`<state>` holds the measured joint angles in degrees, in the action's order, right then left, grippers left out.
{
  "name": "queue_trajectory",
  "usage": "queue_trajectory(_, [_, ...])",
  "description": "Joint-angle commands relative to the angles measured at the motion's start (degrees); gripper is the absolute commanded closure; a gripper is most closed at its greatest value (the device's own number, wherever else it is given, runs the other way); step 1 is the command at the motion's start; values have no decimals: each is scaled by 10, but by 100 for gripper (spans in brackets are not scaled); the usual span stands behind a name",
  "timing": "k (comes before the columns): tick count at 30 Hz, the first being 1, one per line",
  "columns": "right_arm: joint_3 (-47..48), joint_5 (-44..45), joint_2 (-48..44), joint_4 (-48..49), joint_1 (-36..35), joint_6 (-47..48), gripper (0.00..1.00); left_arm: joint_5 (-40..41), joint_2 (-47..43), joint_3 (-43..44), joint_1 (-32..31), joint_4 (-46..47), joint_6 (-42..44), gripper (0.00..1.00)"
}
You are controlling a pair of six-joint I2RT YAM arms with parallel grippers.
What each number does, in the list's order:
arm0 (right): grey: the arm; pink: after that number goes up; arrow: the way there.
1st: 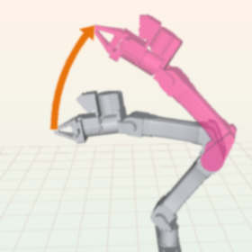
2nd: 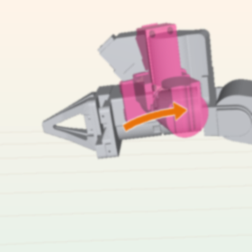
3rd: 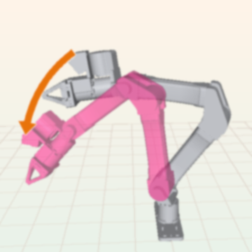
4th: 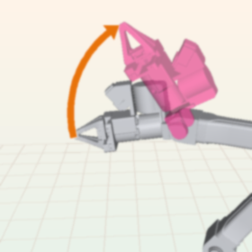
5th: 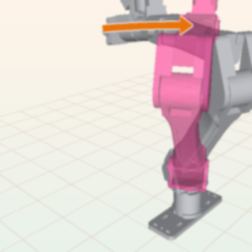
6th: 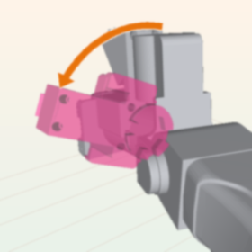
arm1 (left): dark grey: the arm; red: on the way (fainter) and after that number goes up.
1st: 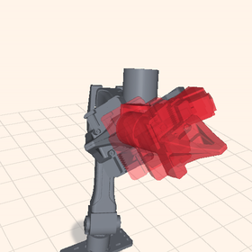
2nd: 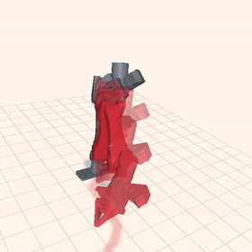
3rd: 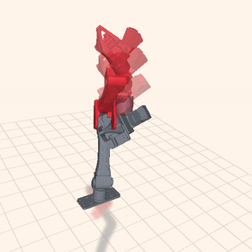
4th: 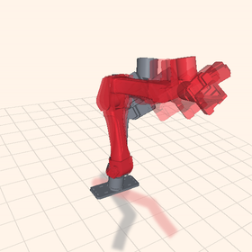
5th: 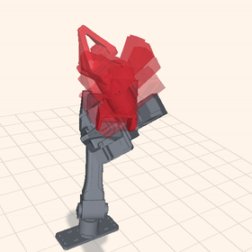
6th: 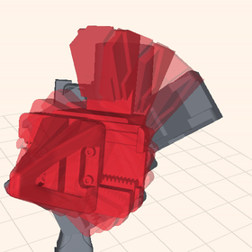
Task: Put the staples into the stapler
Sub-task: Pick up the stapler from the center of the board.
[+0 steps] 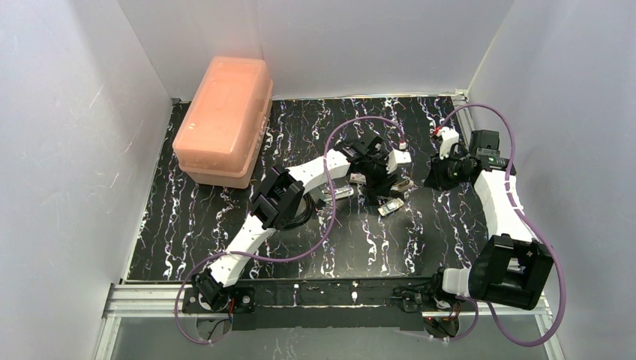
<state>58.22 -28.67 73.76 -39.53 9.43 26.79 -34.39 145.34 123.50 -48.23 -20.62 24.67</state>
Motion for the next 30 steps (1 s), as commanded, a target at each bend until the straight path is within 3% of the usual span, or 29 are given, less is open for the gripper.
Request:
queue_trajectory(1, [-6, -14, -23, -9, 7, 8, 94, 16, -25, -33, -2, -9, 14, 51])
queue_trajectory(11, [2, -14, -29, -13, 9, 5, 95, 38, -53, -94, -5, 14, 22, 68])
queue_trajectory(18, [7, -9, -25, -19, 9, 7, 95, 41, -80, -133, -6, 29, 16, 86])
queue_trajectory(21, [9, -6, -24, -23, 9, 9, 95, 44, -89, -141, -6, 30, 10, 100])
queue_trajectory(30, [25, -13, -27, -25, 9, -3, 95, 61, -150, -184, -6, 37, -12, 100])
